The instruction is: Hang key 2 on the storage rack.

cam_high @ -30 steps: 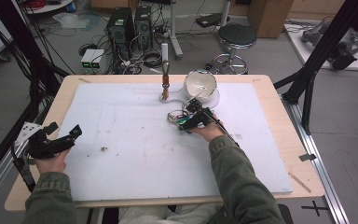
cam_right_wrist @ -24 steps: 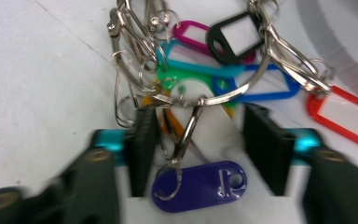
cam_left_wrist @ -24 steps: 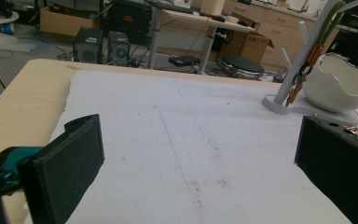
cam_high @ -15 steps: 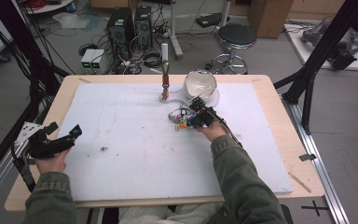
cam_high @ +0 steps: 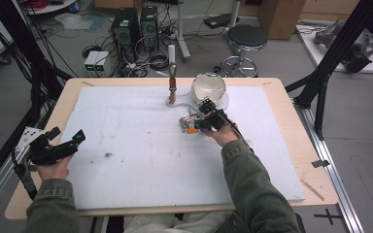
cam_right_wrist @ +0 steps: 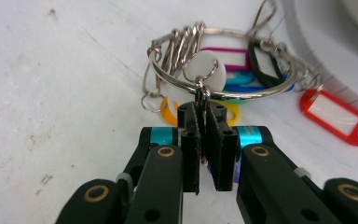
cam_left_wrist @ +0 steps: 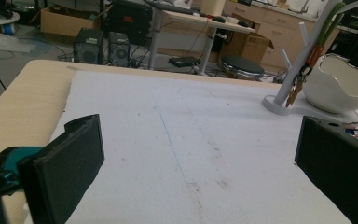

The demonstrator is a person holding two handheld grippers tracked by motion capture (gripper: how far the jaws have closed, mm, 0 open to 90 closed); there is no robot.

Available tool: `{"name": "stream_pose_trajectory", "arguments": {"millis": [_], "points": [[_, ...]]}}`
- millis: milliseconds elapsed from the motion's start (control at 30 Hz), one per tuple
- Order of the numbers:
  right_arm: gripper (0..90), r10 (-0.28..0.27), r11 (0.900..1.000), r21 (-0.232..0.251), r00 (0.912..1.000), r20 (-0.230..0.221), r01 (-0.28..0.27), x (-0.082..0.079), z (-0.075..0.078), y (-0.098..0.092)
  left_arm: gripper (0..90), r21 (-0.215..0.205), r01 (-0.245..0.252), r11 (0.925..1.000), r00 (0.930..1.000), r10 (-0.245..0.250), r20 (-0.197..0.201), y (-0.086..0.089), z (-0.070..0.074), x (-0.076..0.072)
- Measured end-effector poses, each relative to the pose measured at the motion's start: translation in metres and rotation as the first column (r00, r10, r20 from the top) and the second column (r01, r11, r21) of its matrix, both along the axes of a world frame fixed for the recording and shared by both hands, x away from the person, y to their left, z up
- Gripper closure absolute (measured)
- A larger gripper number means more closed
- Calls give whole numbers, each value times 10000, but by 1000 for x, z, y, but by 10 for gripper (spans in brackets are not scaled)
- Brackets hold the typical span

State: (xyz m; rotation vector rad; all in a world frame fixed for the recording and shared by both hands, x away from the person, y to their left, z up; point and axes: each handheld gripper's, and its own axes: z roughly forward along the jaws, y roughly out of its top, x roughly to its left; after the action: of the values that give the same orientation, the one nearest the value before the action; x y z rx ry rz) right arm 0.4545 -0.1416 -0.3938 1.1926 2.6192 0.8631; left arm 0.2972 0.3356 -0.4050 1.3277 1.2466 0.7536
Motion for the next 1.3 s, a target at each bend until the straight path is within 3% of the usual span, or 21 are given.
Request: {"name": "stream_pose_trajectory", "arguments": {"millis": [900, 1300], "points": [[847, -319, 9941, 1058, 9963, 795, 234, -4, 35, -21, 17, 19, 47, 10000, 10000, -47, -48, -2, -1, 2], [846, -419, 9887, 1470, 9950, 901, 284, -7, 49, -21, 17, 26, 72, 10000, 10000, -71, -59, -2, -1, 3]]}}
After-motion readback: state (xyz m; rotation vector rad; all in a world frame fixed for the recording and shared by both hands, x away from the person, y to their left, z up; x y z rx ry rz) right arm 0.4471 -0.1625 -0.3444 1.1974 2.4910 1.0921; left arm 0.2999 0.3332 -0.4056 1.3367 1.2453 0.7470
